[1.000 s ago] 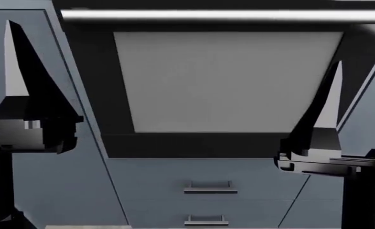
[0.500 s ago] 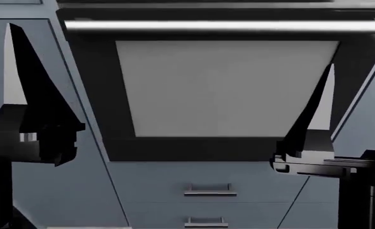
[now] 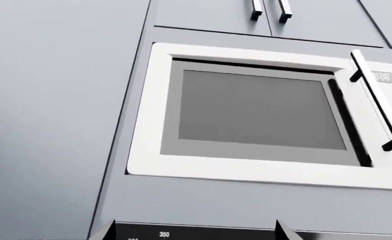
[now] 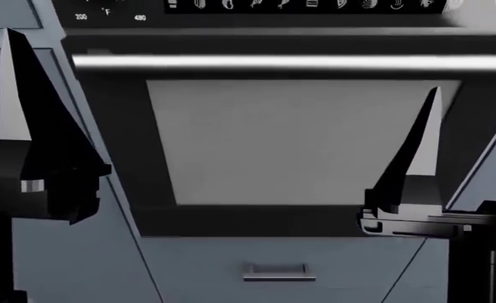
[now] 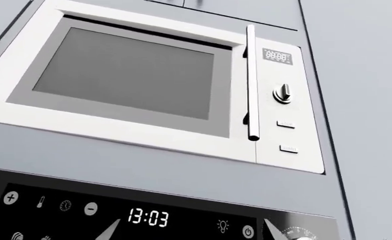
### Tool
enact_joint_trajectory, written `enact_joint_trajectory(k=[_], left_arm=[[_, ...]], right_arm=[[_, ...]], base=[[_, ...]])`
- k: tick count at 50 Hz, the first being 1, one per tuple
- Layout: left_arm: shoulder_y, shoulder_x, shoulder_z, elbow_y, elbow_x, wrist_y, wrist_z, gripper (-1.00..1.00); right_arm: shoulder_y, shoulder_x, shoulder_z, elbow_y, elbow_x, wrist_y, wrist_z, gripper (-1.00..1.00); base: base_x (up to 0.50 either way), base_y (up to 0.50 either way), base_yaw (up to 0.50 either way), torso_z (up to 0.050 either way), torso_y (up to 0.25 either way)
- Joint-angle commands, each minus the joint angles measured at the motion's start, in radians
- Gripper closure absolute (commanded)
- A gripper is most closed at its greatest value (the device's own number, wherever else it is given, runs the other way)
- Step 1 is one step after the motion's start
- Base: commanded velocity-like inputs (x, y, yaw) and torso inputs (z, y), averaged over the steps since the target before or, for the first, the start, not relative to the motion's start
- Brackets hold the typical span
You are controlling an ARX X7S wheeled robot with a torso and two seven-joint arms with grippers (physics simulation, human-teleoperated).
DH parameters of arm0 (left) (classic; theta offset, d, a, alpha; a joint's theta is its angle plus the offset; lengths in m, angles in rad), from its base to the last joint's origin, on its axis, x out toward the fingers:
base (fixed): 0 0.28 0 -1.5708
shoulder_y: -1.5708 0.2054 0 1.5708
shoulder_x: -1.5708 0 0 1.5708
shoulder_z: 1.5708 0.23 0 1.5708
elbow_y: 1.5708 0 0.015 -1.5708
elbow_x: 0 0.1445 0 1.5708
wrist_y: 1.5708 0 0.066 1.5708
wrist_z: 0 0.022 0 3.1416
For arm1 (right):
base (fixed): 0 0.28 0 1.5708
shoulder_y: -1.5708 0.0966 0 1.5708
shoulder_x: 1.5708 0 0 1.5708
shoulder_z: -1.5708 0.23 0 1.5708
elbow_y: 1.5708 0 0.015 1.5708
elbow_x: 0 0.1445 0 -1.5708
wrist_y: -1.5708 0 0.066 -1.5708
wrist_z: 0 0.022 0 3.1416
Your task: Preheat the oven by turning the temperature knob.
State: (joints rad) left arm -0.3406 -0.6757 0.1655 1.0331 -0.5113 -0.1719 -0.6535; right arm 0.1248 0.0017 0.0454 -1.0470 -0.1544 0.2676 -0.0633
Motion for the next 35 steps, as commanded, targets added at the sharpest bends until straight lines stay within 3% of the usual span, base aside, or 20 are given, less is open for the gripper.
enact_joint_trajectory(k=[1, 7, 16, 18, 22, 25, 35], left_arm=[[-0.01, -0.043, 0.023, 0.009, -0.01, 0.014, -0.049, -1.0], [-0.021, -0.06, 0.043, 0.002, -0.008, 0.027, -0.068, -1.0], [-0.05, -0.09, 0.073, 0.007, -0.026, 0.024, -0.106, -1.0], [-0.075, -0.128, 0.102, 0.013, -0.057, 0.036, -0.146, -1.0], [-0.182, -0.242, 0.217, 0.013, -0.124, 0.081, -0.26, -1.0], [-0.302, -0.271, 0.269, 0.012, -0.229, 0.003, -0.323, -1.0], [-0.583, -0.277, 0.325, -0.055, -0.54, -0.196, -0.404, -1.0]], right_arm=[[-0.011, 0.0, 0.004, 0.0, 0.002, -0.009, -0.002, -1.0], [-0.013, 0.0, 0.003, 0.0, -0.005, -0.006, -0.005, -1.0], [-0.004, 0.0, -0.011, 0.0, -0.014, 0.003, -0.007, -1.0], [-0.003, 0.0, -0.012, 0.0, -0.014, 0.005, -0.008, -1.0], [-0.005, 0.0, -0.011, 0.0, -0.013, 0.001, -0.008, -1.0], [-0.008, 0.0, -0.012, 0.0, -0.014, 0.002, -0.01, -1.0], [-0.02, 0.0, -0.019, 0.0, -0.023, 0.005, -0.009, -1.0]], base=[[0.47, 0.0, 0.0, 0.0, 0.0], [0.4, 0.0, 0.0, 0.0, 0.0], [0.01, 0.0, 0.0, 0.0, 0.0], [0.0, 0.0, 0.0, 0.0, 0.0], [0.0, 0.0, 0.0, 0.0, 0.0], [0.0, 0.0, 0.0, 0.0, 0.0], [0.0, 0.0, 0.0, 0.0, 0.0]])
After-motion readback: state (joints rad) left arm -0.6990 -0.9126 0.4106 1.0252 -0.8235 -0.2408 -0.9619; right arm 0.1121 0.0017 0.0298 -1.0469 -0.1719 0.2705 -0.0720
